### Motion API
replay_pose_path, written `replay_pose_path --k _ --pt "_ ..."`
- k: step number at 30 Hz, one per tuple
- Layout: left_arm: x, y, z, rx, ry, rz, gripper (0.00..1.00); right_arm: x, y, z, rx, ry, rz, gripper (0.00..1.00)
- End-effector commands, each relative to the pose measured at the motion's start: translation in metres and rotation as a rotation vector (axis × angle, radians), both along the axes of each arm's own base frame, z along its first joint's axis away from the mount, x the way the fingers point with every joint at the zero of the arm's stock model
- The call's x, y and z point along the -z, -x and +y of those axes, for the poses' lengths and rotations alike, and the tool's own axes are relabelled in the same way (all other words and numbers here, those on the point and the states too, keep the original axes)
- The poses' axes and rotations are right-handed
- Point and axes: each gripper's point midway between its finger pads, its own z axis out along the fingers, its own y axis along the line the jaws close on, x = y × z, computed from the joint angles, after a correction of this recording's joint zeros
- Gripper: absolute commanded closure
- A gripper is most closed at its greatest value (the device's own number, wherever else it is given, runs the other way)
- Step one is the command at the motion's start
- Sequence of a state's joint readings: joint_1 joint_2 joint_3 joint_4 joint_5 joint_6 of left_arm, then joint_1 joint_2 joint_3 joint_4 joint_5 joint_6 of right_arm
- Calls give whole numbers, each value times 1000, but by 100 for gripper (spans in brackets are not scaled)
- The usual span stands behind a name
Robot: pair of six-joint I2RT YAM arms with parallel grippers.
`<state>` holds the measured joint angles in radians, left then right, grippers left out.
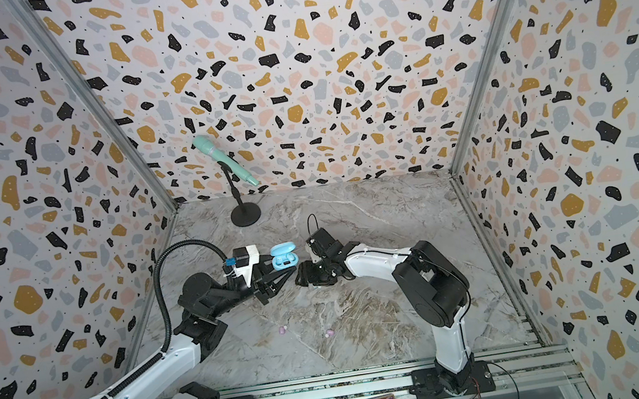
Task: Insert wireless bluetooth earbuds into charging case
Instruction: Rotate the wireless bluetooth earbud at the center of the table.
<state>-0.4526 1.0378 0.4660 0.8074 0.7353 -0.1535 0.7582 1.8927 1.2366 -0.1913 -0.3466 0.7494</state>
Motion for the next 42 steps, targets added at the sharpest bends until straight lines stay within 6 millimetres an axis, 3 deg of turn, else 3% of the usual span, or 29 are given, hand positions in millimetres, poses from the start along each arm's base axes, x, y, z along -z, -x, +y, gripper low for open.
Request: replay_pose_path --k 1,6,12,26,33,37,42 --pt "-11 6 4 3 27 -54 87 6 -12 -16 12 110 -39 38" --pt "-12 6 4 4 29 -55 87 20 -15 -18 -14 141 -30 37" --pt "-13 6 5 1 30 -54 87 31 -2 -8 -103 122 17 35" --pt "-13 7 6 -2 32 -50 87 -7 45 23 -225 -12 54 36" --pt "-14 9 8 -4 34 -51 87 -2 67 1 -222 72 83 36" --pt "-14 9 9 -7 36 -51 87 -4 70 -12 -198 119 71 36" --pt "-14 9 9 -6 38 -51 87 -2 70 -15 -179 172 33 35"
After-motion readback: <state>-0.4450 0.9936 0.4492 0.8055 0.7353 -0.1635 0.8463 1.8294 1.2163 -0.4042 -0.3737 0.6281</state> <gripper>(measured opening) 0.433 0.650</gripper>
